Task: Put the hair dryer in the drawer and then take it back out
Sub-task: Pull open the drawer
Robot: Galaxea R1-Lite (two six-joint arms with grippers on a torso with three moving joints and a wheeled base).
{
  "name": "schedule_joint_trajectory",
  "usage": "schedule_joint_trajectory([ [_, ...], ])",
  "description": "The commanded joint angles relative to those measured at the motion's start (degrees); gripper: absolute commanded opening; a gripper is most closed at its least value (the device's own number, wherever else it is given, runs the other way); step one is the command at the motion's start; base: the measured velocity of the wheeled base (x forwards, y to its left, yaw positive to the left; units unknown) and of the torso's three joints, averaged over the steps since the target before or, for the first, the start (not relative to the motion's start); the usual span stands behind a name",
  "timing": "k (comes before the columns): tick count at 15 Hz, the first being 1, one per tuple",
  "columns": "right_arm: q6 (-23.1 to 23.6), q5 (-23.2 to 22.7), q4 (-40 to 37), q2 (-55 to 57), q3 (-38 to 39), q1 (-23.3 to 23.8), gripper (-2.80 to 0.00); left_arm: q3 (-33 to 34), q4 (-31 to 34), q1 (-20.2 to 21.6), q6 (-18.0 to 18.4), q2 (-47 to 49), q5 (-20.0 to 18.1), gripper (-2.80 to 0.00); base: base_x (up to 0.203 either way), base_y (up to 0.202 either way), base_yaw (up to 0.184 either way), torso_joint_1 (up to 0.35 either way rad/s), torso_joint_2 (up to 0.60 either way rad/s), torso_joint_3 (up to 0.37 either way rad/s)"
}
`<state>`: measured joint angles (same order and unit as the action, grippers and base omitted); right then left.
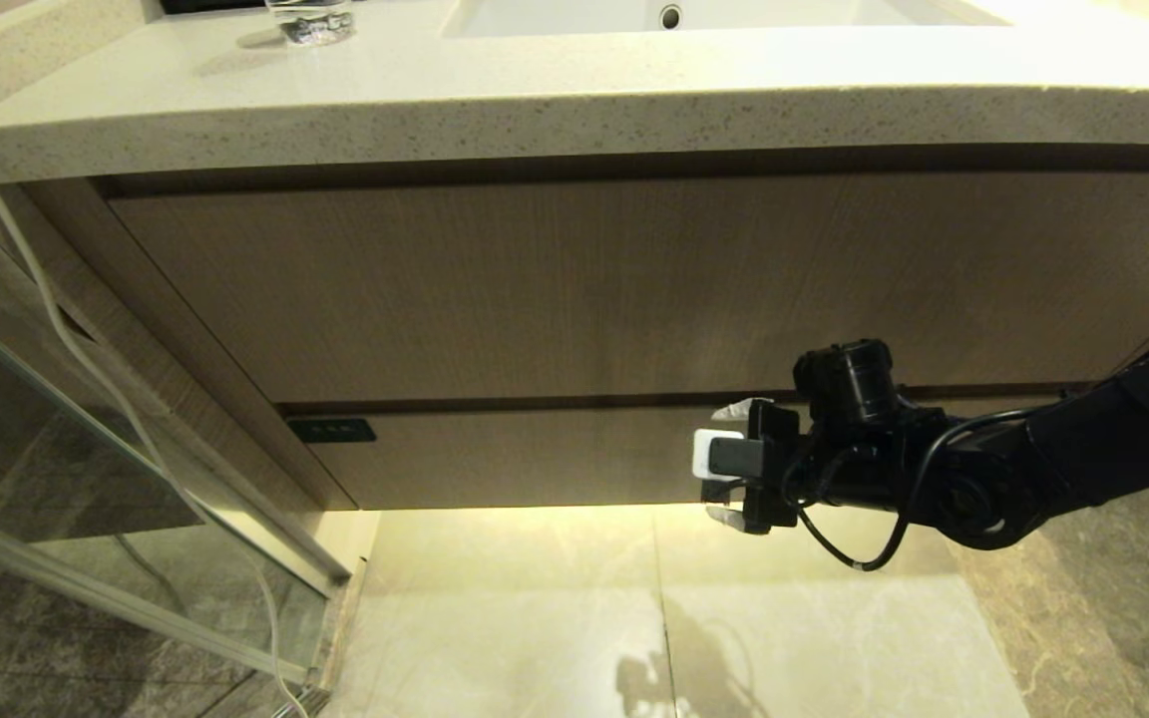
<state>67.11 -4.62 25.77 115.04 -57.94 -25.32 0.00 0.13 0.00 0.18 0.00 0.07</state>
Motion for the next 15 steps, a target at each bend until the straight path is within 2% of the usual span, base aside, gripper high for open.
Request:
schedule_joint_trajectory([
  [1, 0.39, 0.0, 0.24, 2.99, -1.49, 0.0, 0.0, 0.0, -0.05, 0.0, 0.0, 0.0, 0.01, -2.8, 0.0, 0.0, 0.0, 0.0, 0.0, 0.0],
  [6, 0.56, 1.54, 1.79, 8.8, -7.97, 1.47, 0.0, 0.0, 0.04, 0.0, 0.0, 0.0, 0.01, -2.8, 0.0, 0.0, 0.0, 0.0, 0.0, 0.0],
  [8, 0.62, 1.47, 4.51, 9.87, -8.54, 2.84, 0.0, 0.0, -0.04, 0.0, 0.0, 0.0, 0.01, -2.8, 0.0, 0.0, 0.0, 0.0, 0.0, 0.0],
  [15, 0.46, 1.57, 5.52, 11.52, -10.19, 4.58, 0.0, 0.0, 0.04, 0.0, 0.0, 0.0, 0.07, -2.8, 0.0, 0.0, 0.0, 0.0, 0.0, 0.0],
])
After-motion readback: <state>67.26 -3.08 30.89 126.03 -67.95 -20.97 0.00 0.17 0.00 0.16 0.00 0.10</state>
